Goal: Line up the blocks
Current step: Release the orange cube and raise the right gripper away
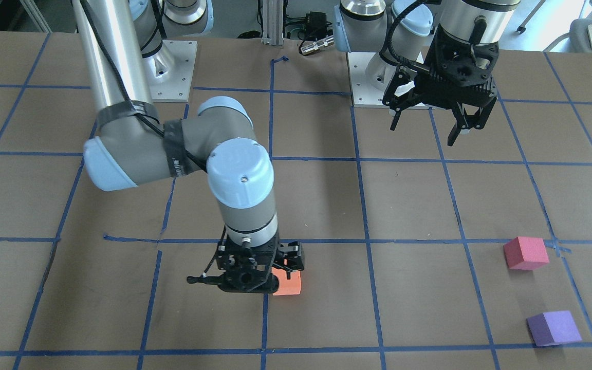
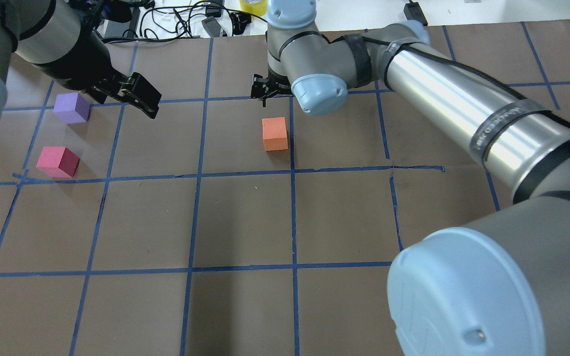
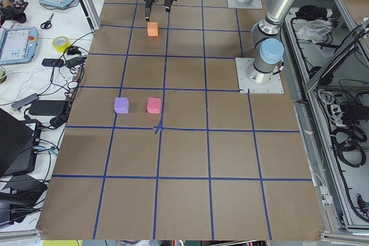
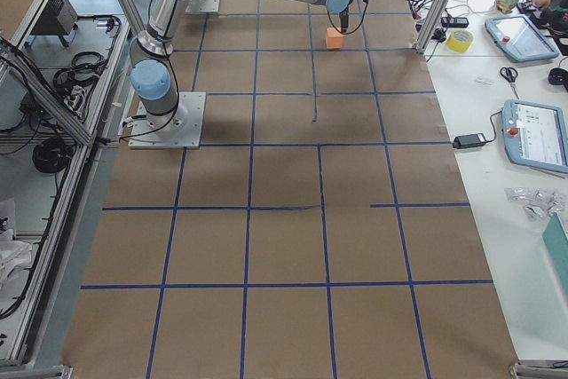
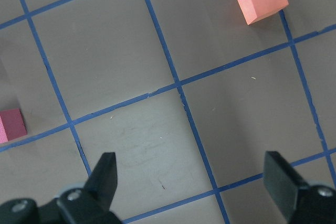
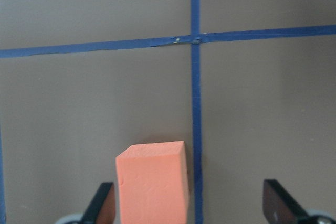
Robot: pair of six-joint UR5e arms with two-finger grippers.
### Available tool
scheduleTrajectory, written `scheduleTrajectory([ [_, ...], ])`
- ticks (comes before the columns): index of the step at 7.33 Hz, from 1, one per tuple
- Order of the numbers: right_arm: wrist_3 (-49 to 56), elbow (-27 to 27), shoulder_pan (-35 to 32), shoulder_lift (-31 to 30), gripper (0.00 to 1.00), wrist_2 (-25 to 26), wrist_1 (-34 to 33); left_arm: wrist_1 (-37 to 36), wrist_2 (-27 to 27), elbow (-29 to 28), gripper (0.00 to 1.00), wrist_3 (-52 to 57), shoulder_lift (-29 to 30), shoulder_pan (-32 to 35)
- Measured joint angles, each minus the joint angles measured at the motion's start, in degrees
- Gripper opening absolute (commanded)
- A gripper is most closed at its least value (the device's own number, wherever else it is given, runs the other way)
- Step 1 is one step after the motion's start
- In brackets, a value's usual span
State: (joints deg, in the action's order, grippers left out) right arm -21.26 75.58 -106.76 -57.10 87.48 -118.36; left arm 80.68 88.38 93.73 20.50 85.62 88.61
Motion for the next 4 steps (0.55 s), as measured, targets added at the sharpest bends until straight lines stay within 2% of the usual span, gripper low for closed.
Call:
scheduleTrajectory([
  [2,3.7,0.8,5.4,-6.8,1.0,0.1,8.4,-0.1,0.0,0.3,1.0,0.0,0.1,0.0],
  [4,8.1,1.2,10.7,-13.0,1.0,2.9,16.5,0.1,-0.1,0.6,1.0,0.2,0.3,-0.1],
])
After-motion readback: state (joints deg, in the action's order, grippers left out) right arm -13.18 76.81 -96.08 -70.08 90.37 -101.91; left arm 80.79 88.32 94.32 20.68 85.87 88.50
